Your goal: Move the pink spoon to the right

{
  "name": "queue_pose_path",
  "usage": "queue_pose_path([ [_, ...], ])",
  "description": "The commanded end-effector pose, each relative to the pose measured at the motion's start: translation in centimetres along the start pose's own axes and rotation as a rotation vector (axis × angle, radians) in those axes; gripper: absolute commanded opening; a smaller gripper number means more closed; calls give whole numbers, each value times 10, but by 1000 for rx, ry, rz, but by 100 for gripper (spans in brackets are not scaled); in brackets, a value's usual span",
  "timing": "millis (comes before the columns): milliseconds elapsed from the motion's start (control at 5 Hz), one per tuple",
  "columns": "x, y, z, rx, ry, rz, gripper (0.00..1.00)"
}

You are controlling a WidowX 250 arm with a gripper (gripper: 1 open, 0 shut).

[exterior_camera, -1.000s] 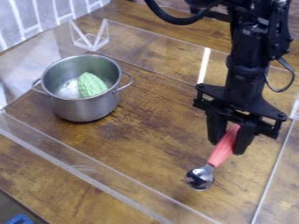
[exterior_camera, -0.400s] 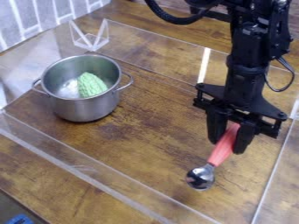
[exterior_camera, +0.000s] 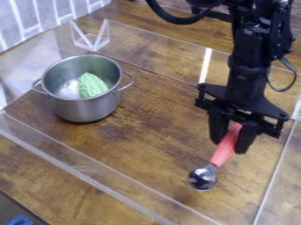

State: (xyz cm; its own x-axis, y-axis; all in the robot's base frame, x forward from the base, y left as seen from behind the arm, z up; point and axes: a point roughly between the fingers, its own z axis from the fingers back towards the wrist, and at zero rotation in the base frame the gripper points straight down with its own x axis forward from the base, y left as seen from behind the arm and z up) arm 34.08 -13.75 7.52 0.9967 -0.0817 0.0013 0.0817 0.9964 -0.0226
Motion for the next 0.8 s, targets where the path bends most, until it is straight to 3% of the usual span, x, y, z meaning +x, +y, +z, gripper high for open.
queue_pose_path([
  [0,11,-1,41,-34,-124,8,0],
  [600,12,2,42,-34,-135,26,0],
])
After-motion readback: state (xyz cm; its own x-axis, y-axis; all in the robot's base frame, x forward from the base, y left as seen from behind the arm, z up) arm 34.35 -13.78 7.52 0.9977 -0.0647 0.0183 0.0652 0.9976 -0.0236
